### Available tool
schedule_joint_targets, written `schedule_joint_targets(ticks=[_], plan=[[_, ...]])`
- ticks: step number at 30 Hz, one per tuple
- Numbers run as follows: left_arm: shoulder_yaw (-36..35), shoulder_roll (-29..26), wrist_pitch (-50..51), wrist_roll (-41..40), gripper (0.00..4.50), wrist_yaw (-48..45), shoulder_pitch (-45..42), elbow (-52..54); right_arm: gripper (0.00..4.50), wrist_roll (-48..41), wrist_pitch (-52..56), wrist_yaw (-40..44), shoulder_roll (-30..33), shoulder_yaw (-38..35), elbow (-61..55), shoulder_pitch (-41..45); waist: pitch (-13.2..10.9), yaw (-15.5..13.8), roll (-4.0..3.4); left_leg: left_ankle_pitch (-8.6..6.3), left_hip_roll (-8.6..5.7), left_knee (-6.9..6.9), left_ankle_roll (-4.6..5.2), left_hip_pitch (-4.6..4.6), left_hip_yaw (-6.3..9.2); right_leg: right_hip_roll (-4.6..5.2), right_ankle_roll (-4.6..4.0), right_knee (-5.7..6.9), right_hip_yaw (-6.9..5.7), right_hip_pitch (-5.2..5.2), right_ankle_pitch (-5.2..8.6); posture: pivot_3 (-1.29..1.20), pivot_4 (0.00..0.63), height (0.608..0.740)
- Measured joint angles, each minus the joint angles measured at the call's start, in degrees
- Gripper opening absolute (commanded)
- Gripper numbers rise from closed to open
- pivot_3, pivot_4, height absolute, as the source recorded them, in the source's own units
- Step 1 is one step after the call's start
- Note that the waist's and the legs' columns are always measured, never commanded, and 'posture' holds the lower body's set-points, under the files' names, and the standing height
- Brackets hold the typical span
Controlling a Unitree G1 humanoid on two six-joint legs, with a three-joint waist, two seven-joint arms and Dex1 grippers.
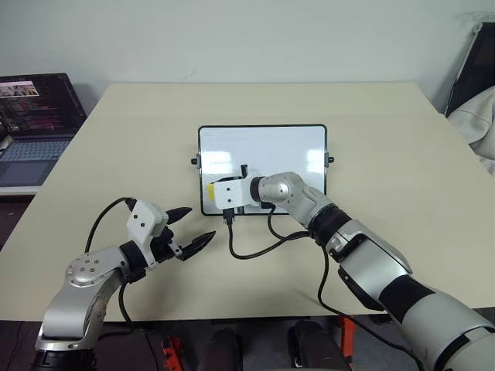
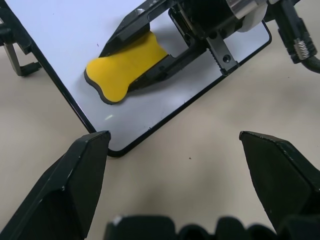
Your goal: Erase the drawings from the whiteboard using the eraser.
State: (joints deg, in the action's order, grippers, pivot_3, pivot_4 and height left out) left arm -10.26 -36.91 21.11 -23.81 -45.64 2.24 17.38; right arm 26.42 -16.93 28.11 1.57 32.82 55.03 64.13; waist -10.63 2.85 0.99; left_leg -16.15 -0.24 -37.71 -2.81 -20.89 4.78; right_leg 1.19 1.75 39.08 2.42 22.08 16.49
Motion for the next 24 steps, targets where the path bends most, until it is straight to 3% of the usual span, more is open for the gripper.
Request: schedule_joint_targets(ticks=[6,17,24], plan=[[0.1,0.0,0.2,-0.1,4.50,-0.1,0.0,0.1,1.12,0.3,0.0,-4.5,2.1,-2.3,1.4,2.2,0.0,-0.3,0.00,0.07,-0.02,-0.02,0.05,0.00,-0.02,-0.01,0.00,-0.01,0.00,-0.03,0.00,0.00,0.150,0.740],[1.1,0.0,0.8,-0.4,4.50,-0.1,-1.2,0.0,1.12,0.1,-0.3,8.4,5.1,0.3,-8.8,-6.9,0.1,-0.3,0.00,0.08,-0.02,-0.02,0.07,0.13,0.07,-0.01,0.01,-0.03,-0.01,-0.22,0.00,0.00,0.150,0.740],[1.8,0.0,1.4,-0.6,4.50,-0.2,-2.2,0.1,1.12,0.5,0.2,-3.6,5.0,-1.4,-5.5,-3.9,0.0,-0.6,-0.07,0.28,-0.06,-0.10,0.11,0.08,0.17,-0.01,0.02,-0.03,0.00,-0.21,-0.14,0.00,0.150,0.740]])
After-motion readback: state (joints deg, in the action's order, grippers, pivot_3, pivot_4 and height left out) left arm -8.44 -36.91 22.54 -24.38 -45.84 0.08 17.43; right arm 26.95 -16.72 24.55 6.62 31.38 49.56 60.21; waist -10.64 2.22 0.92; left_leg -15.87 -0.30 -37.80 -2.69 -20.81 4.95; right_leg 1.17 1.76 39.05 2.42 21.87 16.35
